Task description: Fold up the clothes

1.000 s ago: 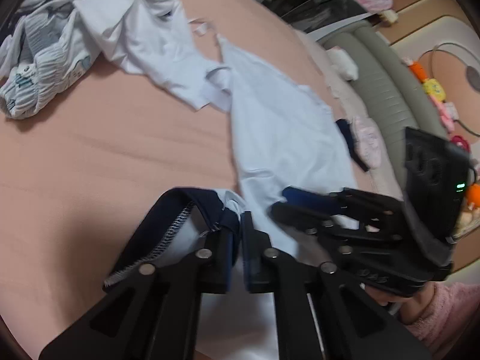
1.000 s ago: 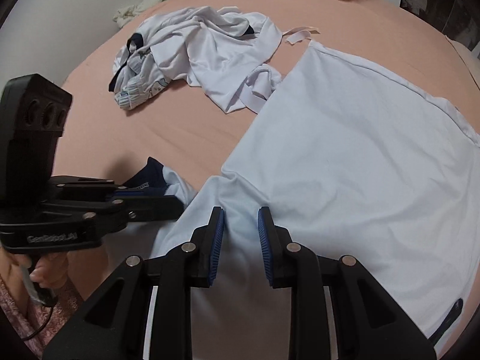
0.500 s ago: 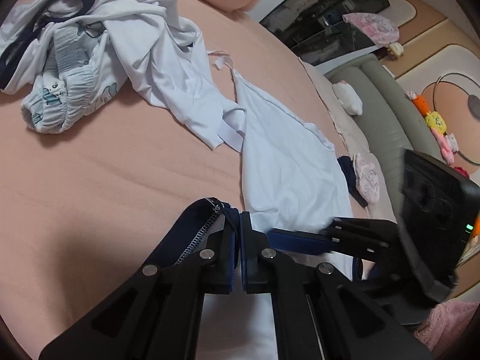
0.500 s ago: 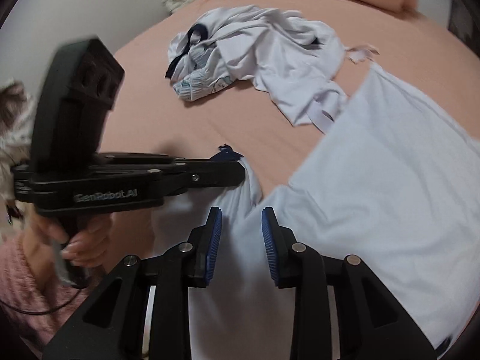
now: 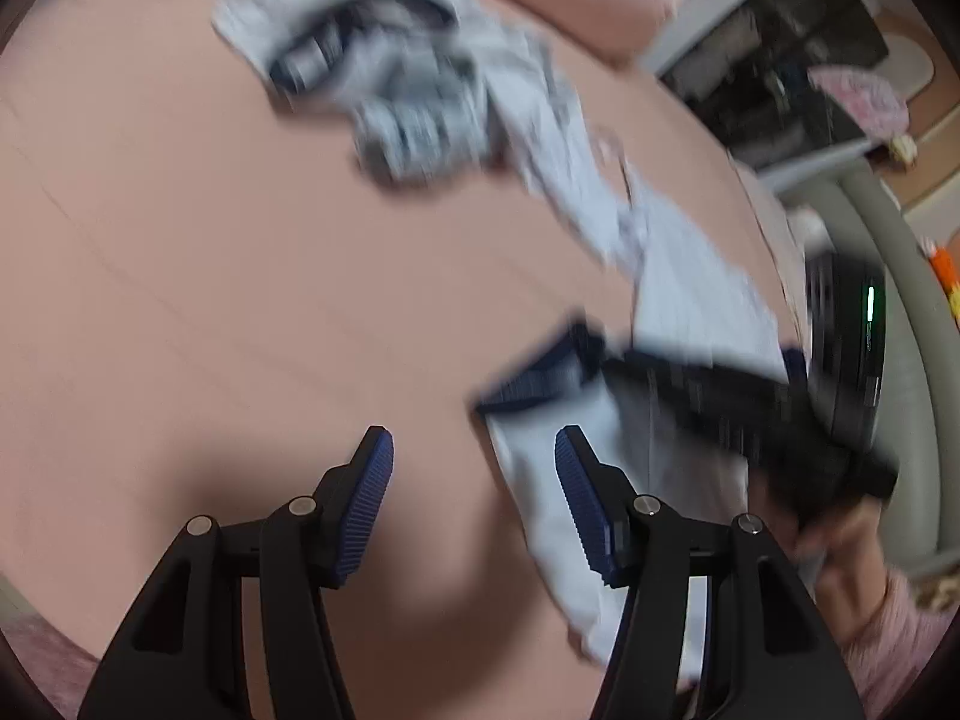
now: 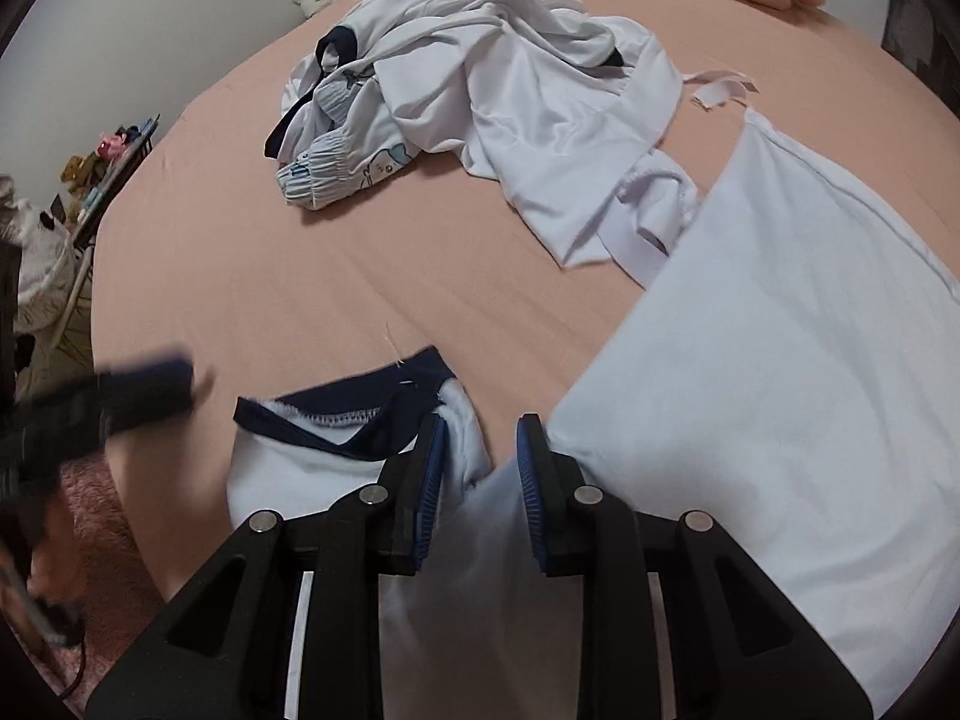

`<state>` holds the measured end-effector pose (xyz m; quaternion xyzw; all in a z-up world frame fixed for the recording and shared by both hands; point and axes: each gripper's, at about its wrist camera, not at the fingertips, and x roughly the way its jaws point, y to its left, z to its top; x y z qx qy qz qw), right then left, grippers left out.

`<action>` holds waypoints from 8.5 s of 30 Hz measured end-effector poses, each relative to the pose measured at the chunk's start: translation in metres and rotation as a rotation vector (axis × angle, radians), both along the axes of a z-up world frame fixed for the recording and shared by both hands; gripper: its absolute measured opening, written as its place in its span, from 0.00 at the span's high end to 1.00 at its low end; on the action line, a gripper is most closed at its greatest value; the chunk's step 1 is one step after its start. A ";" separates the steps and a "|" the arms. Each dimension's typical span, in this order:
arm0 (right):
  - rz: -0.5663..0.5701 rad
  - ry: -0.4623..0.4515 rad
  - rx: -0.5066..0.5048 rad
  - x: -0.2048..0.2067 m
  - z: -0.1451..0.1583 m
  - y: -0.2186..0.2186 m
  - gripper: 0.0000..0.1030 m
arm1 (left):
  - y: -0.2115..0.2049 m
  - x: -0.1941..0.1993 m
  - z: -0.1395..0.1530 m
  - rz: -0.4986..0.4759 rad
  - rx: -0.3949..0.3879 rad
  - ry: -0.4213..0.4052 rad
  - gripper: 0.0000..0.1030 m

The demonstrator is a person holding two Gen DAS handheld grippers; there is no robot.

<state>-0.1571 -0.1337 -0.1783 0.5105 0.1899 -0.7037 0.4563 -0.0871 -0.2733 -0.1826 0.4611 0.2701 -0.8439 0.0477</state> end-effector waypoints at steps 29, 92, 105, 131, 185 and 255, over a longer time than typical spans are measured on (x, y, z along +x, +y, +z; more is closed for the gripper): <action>-0.144 0.055 -0.047 0.009 0.062 0.070 0.75 | 0.024 -0.008 0.001 -0.061 0.116 0.037 0.93; -0.250 -0.108 -0.004 0.073 0.028 0.192 0.83 | 0.163 0.054 0.026 0.028 -0.155 -0.229 0.83; -0.291 0.010 0.045 0.109 0.039 0.234 0.80 | 0.221 0.037 0.023 -0.194 -0.194 -0.218 0.83; -0.614 0.065 -0.001 0.112 0.023 0.321 0.80 | 0.230 0.089 0.038 -0.280 -0.069 -0.101 0.74; -0.972 -0.179 -0.202 0.051 -0.003 0.390 0.75 | 0.137 0.119 -0.034 0.198 0.389 0.021 0.78; -0.839 -0.175 -0.348 -0.078 0.051 0.407 0.42 | 0.112 -0.054 -0.015 -0.030 0.175 -0.018 0.46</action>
